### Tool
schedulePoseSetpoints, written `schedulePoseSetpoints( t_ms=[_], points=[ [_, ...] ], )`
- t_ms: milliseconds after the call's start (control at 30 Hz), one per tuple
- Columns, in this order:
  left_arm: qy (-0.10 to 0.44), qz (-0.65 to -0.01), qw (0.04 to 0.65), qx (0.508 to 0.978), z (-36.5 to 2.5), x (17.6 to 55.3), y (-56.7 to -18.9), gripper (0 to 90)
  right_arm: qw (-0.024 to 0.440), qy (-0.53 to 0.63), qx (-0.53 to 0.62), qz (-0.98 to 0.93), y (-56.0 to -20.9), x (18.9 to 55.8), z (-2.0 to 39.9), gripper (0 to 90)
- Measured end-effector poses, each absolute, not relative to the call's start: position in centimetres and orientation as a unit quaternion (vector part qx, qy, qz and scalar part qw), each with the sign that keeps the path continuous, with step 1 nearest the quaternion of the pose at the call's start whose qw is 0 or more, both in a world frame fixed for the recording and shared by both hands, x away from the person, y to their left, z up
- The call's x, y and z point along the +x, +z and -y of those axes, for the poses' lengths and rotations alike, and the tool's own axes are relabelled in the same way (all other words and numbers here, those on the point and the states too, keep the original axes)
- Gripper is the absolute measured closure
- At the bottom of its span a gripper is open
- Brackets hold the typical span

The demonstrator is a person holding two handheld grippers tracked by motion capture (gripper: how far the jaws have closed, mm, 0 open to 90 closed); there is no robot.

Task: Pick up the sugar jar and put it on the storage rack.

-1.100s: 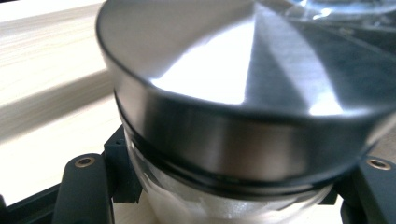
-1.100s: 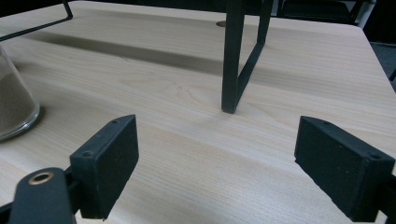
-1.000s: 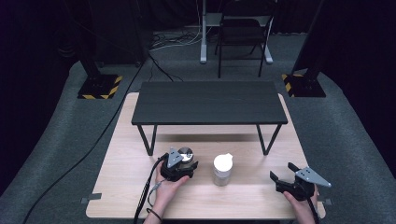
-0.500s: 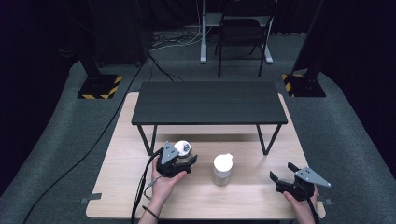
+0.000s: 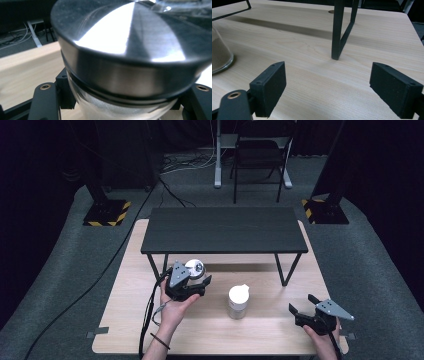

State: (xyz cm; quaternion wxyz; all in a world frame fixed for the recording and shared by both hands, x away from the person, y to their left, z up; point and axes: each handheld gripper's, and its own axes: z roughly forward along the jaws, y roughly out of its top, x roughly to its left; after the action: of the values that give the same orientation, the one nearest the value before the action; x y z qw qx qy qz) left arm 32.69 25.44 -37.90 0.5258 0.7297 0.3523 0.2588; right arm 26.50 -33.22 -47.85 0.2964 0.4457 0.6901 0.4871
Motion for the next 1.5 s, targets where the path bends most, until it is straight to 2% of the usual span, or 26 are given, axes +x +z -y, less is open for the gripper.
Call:
schedulePoseSetpoints(
  t_ms=[267,933,1500],
  points=[
    [0.278,-0.341,0.532,0.724,-25.3,32.7,-34.7,30.9,0.296,0.487,0.446,-0.69,-47.9,26.5,33.2,12.8],
    [0.309,-0.32,0.543,0.712,-24.6,33.0,-29.8,30.9,0.295,0.487,0.446,-0.69,-47.9,26.6,33.2,12.8],
    [0.307,-0.393,0.489,0.716,-21.8,39.0,-25.3,30.9,0.297,0.489,0.448,-0.688,-47.9,26.5,33.4,12.8]
  ],
)
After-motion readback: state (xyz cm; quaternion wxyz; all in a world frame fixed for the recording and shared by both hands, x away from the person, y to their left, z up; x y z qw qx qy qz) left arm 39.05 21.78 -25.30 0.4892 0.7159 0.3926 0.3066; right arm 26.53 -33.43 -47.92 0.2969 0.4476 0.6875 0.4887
